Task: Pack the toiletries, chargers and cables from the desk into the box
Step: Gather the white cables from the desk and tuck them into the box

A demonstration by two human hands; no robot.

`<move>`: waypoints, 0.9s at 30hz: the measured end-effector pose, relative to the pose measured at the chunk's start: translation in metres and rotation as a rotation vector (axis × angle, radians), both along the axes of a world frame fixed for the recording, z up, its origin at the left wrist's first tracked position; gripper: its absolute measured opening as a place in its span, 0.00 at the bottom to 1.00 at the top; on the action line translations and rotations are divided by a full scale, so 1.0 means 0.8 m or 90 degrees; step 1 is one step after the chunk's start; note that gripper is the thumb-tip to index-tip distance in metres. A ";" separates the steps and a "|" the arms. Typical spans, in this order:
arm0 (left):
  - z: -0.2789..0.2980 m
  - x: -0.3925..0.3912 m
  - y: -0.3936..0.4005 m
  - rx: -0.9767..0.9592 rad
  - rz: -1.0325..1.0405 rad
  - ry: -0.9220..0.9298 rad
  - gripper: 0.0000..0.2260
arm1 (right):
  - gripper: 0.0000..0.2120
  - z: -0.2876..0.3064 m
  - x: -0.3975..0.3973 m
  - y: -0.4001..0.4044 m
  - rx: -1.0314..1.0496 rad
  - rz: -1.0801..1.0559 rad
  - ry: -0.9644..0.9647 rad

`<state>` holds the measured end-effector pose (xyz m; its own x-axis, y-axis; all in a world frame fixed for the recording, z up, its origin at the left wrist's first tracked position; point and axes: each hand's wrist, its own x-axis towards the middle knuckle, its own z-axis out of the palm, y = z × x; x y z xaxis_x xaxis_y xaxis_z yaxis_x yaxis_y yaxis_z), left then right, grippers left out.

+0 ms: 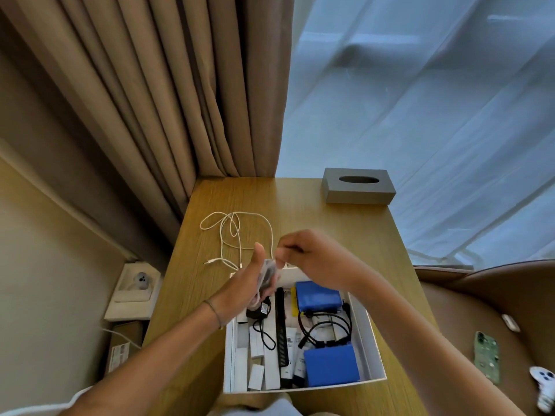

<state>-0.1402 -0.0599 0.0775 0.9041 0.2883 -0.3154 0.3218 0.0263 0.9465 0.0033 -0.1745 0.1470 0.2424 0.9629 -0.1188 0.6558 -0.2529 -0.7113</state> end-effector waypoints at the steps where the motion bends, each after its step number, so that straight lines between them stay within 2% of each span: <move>1: 0.005 -0.002 -0.005 -0.022 -0.054 -0.005 0.39 | 0.12 -0.006 0.007 0.003 0.014 -0.009 0.005; 4: 0.016 -0.006 -0.012 -0.079 -0.139 -0.010 0.30 | 0.13 -0.033 0.019 0.005 0.044 -0.054 0.043; 6: 0.019 -0.009 -0.015 -0.077 -0.091 -0.013 0.21 | 0.15 -0.054 0.020 -0.001 0.049 -0.099 0.048; 7: 0.017 -0.009 -0.016 -0.070 -0.032 -0.017 0.20 | 0.15 -0.065 0.019 -0.005 0.051 -0.119 0.045; 11: -0.007 -0.007 -0.018 -0.074 0.224 0.014 0.20 | 0.13 -0.103 -0.004 -0.018 0.043 -0.216 0.082; 17: -0.024 -0.005 -0.034 -0.316 0.309 -0.064 0.25 | 0.09 -0.130 -0.068 -0.020 0.061 -0.265 0.138; 19: -0.023 -0.002 -0.040 -0.352 0.316 -0.087 0.22 | 0.09 -0.135 -0.078 -0.022 0.065 -0.296 0.183; 22: -0.031 0.000 -0.047 -0.298 0.323 -0.095 0.20 | 0.12 -0.137 -0.084 -0.027 0.068 -0.312 0.295; 25: -0.049 -0.005 -0.053 -0.135 0.304 -0.076 0.21 | 0.18 -0.136 -0.091 -0.035 0.015 -0.294 0.480; 27: -0.062 -0.013 -0.058 -0.087 0.273 -0.044 0.24 | 0.18 -0.141 -0.097 -0.045 -0.006 -0.257 0.471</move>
<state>-0.1506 -0.1064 0.0275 0.7322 0.6014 -0.3197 0.1909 0.2694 0.9439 -0.0746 -0.2107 0.0344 0.4244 0.8170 -0.3903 -0.1203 -0.3764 -0.9186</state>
